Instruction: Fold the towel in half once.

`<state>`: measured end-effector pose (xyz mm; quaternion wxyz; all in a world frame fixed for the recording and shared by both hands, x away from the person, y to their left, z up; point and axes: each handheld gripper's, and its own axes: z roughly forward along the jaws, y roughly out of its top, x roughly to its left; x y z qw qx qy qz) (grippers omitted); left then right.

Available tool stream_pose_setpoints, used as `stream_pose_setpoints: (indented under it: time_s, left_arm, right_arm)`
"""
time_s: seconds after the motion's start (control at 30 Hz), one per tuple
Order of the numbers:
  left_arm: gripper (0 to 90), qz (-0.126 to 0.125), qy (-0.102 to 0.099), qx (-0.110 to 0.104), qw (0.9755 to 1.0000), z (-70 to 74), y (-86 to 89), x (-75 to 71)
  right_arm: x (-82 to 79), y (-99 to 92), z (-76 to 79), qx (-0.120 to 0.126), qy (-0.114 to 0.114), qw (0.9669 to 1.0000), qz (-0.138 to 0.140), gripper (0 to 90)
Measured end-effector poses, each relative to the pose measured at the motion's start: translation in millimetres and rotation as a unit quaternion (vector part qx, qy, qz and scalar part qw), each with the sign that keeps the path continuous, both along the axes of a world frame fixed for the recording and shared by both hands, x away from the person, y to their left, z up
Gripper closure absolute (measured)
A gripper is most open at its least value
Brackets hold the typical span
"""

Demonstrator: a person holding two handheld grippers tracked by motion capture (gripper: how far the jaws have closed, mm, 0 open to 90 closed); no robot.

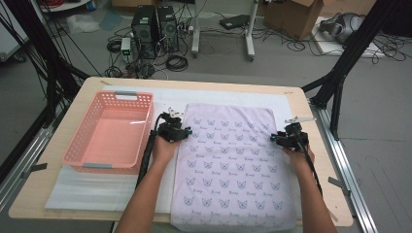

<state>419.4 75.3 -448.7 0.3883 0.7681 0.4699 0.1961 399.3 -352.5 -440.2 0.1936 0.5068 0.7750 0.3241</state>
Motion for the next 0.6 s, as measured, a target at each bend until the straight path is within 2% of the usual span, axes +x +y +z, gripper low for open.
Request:
stream_pose_setpoints:
  time_s: [0.07, 0.13, 0.17, 0.23, 0.27, 0.33, 0.43, 0.5, 0.6]
  left_arm:
    - [74.6, -0.004, 0.011, -0.012, 0.9999, 1.1, 1.5, -0.9]
    - [86.3, -0.010, 0.020, -0.022, 0.9995, 1.4, 1.7, -1.3]
    - [86.7, -0.008, 0.025, -0.028, 0.9993, 1.6, 2.4, -0.9]
    - [87.3, 0.002, 0.042, -0.056, 0.9976, 1.3, 6.7, 1.3]
    - [87.4, 0.008, 0.042, -0.069, 0.9967, 0.9, 8.2, 2.1]
    - [87.5, 0.015, 0.030, -0.085, 0.9958, 3.7, 11.2, 2.6]
    - [87.5, 0.023, 0.019, -0.117, 0.9927, 10.4, 15.6, 1.5]
    - [87.4, 0.019, 0.018, -0.122, 0.9922, 13.4, 18.2, 0.0]
    - [87.5, 0.013, 0.011, -0.137, 0.9904, 20.5, 21.4, -4.0]
  right_arm:
    - [-0.3, 2.8, 0.7, 0.004, 0.004, 1.0000, 0.008, 81.1]
    - [-0.2, 2.6, 0.8, 0.012, 0.009, 0.9999, 0.006, 83.7]
    - [-0.1, 2.0, 0.8, 0.019, 0.012, 0.9997, 0.004, 84.4]
    - [0.9, -0.4, 0.6, 0.029, 0.013, 0.9995, 0.002, 85.6]
    - [0.9, -1.3, 0.8, 0.033, 0.013, 0.9994, -0.002, 86.0]
    - [1.4, -4.6, 1.5, 0.041, 0.004, 0.9991, -0.013, 86.4]
    - [0.8, -13.3, 6.0, 0.078, -0.013, 0.9964, -0.029, 86.6]
    - [-1.3, -17.4, 9.6, 0.097, -0.023, 0.9945, -0.032, 86.7]
    - [-7.0, -19.1, 16.7, 0.103, -0.031, 0.9939, -0.026, 86.6]
